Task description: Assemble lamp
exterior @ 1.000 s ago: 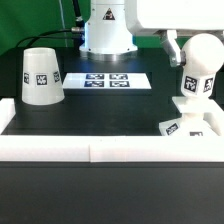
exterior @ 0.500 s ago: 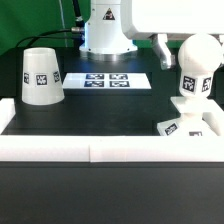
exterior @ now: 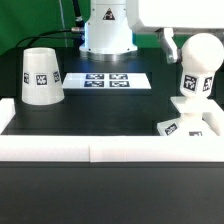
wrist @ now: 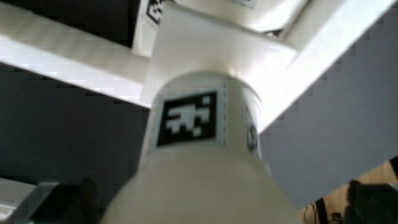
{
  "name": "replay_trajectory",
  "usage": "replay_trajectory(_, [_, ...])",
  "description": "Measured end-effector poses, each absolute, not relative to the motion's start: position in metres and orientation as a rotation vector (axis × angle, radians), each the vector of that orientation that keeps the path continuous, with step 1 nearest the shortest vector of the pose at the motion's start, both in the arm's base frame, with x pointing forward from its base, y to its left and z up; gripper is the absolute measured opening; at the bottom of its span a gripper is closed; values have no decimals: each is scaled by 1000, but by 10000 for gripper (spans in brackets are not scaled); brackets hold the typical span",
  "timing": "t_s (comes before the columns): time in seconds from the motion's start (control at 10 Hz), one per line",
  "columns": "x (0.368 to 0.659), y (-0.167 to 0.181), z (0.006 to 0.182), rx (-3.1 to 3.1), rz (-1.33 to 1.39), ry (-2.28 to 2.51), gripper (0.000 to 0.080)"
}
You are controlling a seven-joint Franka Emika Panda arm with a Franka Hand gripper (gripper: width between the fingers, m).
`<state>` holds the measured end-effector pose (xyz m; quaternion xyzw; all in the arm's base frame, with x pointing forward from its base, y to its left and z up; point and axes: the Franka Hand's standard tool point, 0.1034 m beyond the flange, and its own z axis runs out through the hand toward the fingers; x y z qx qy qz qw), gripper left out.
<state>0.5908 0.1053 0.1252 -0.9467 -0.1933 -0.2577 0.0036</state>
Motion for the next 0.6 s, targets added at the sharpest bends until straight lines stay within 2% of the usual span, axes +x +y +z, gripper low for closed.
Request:
replay_trajectory(0.2, [594,105,134,-2972,-775,-611,699])
replay_trajectory(0.4, [610,102,144,-2972,-779,-599,699])
replay_trajectory(0.6, [607,103,138,-2980,-715,-595,699])
